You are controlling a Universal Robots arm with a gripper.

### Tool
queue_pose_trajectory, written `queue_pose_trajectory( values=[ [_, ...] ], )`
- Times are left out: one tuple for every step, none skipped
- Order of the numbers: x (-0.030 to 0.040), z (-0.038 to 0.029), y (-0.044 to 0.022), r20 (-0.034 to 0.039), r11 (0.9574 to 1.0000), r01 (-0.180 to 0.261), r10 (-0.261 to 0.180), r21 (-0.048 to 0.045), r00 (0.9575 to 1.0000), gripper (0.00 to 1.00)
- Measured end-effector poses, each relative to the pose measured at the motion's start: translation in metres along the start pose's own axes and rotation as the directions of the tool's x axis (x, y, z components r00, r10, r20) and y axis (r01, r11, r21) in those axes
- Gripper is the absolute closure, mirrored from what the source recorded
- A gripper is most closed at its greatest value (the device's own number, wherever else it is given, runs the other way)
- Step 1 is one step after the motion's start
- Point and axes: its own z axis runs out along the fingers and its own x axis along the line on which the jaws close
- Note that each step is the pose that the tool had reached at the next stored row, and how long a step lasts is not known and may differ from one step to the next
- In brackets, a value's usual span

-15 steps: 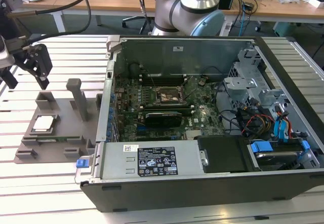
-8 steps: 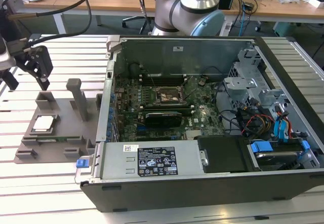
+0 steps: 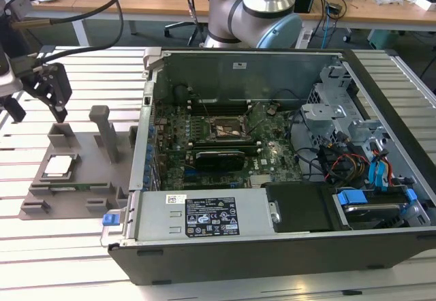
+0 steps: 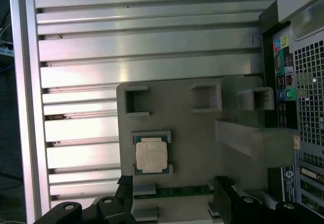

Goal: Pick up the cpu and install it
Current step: 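Pick up the cpu and move it towards the insertion slot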

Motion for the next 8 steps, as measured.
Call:
queue_pose_trajectory(
  values=[
    [0.0,0.0002,0.0,0.0,1.0,0.0,0.0,0.0,1.0,0.26],
    [0.0,0.0005,0.0,0.0,1.0,0.0,0.0,0.0,1.0,0.26],
    [0.0,0.0008,0.0,0.0001,1.0,0.0,0.0,0.0,1.0,0.26],
    [0.0,0.0012,0.0,0.0001,1.0,0.0,0.0,0.0,1.0,0.26],
    [0.0,0.0016,0.0,0.0,1.0,0.0,0.0,0.0,1.0,0.26],
    [0.0,0.002,0.0,0.0001,1.0,0.0,0.0,-0.0001,1.0,0.26],
    [0.0001,0.0027,0.0,0.0,1.0,0.0,0.0,0.0,1.0,0.26],
    [0.0001,0.0037,0.0,0.0002,1.0,0.0,0.0,0.0,1.0,0.26]
  ],
)
